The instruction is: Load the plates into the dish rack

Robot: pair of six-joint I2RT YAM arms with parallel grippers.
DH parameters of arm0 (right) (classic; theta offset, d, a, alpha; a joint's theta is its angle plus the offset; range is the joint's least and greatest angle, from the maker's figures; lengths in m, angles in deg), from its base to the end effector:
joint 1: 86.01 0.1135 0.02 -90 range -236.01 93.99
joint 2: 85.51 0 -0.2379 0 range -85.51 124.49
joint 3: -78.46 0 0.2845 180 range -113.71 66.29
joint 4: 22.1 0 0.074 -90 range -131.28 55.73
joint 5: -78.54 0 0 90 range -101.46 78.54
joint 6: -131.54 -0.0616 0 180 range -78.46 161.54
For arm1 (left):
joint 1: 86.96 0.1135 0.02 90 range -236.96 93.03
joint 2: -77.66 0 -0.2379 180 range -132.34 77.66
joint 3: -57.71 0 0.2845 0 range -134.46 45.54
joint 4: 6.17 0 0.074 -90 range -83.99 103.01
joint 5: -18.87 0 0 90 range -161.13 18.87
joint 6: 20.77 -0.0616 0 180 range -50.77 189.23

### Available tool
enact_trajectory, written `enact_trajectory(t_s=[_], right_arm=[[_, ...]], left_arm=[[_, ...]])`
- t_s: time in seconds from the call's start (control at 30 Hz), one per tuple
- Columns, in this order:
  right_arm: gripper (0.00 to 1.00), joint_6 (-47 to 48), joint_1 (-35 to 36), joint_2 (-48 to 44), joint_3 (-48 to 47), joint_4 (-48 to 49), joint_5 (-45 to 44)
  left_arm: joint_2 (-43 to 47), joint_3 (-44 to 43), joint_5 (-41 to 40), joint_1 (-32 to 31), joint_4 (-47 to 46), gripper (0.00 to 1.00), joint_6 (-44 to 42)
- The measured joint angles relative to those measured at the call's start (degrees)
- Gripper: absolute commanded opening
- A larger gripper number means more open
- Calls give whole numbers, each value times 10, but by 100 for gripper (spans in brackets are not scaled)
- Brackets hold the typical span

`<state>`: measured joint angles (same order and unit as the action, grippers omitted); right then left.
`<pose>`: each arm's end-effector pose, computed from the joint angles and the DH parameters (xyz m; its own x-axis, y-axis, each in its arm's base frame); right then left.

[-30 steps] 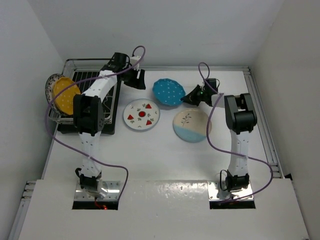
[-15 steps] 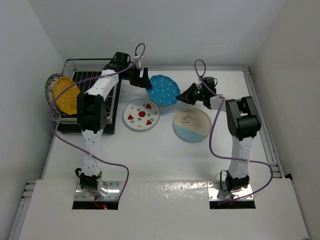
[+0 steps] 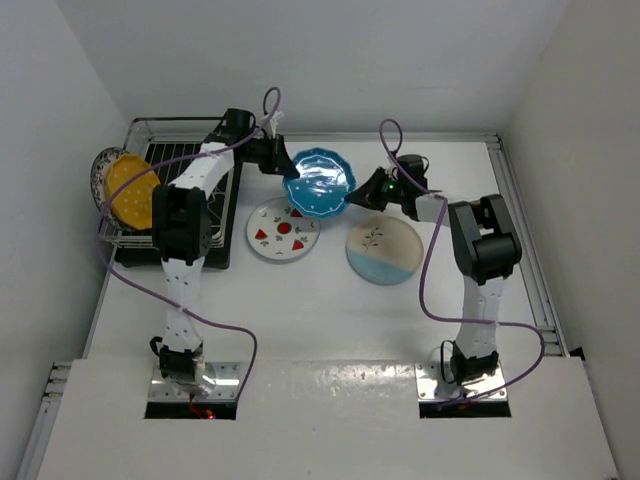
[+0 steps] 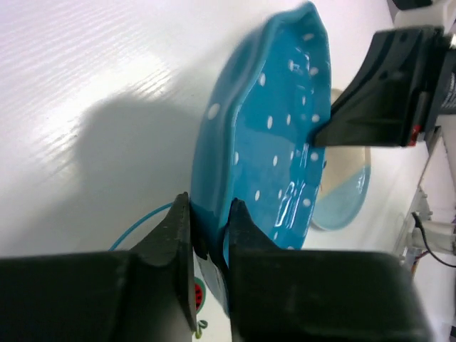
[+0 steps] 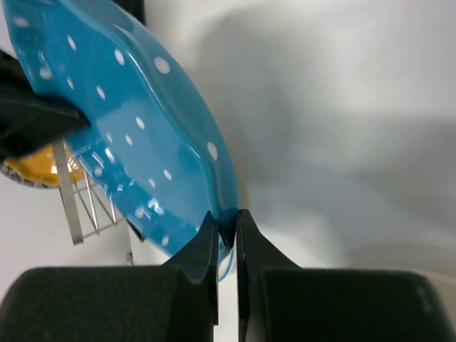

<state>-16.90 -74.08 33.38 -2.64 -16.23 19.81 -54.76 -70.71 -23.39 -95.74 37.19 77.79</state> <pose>0.4506 0.1279 0.0805 -0.7886 0.5778 -0.2104 0.1227 0.4832 0.8669 0.5292 -0.1279 0.1844 -0.8079 0.0235 -0.5888 0.4832 0.5983 -0.6392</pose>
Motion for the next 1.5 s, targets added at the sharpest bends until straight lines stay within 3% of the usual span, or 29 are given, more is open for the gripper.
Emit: enact_trajectory(t_s=[0.03, 0.2, 0.27, 0.3, 0.37, 0.4, 0.47, 0.83, 1.07, 1.27, 1.5], right_arm=[[0, 6, 3, -3, 2, 0, 0], [0, 17, 14, -13, 9, 19, 7], [23, 16, 14, -13, 9, 28, 14], [44, 12, 14, -14, 9, 32, 19], [65, -1, 12, -19, 9, 44, 30], [82, -4, 10, -26, 9, 51, 37], [99, -11, 3, -40, 9, 60, 43], [99, 27, -22, -111, 8, 21, 26], [99, 137, 10, -126, -35, -101, -10], [99, 170, 33, -130, -47, -146, -13], [99, 184, 57, -129, -104, -225, -21]], left_arm=[[0, 1, 9, 4, -5, 1, 9], [2, 4, 40, 24, -12, 0, 28], [6, 6, 49, 29, -13, 0, 32], [9, 6, 51, 34, -13, 0, 33], [18, 6, 48, 40, -11, 0, 27], [24, 6, 43, 44, -7, 0, 24], [36, 5, 33, 54, 2, 0, 22], [146, -97, -54, 207, 44, 0, -17], [227, -148, -284, 253, 126, 0, -155], [312, -97, -426, 245, 186, 0, -242], [375, 12, -514, 245, 193, 0, -257]])
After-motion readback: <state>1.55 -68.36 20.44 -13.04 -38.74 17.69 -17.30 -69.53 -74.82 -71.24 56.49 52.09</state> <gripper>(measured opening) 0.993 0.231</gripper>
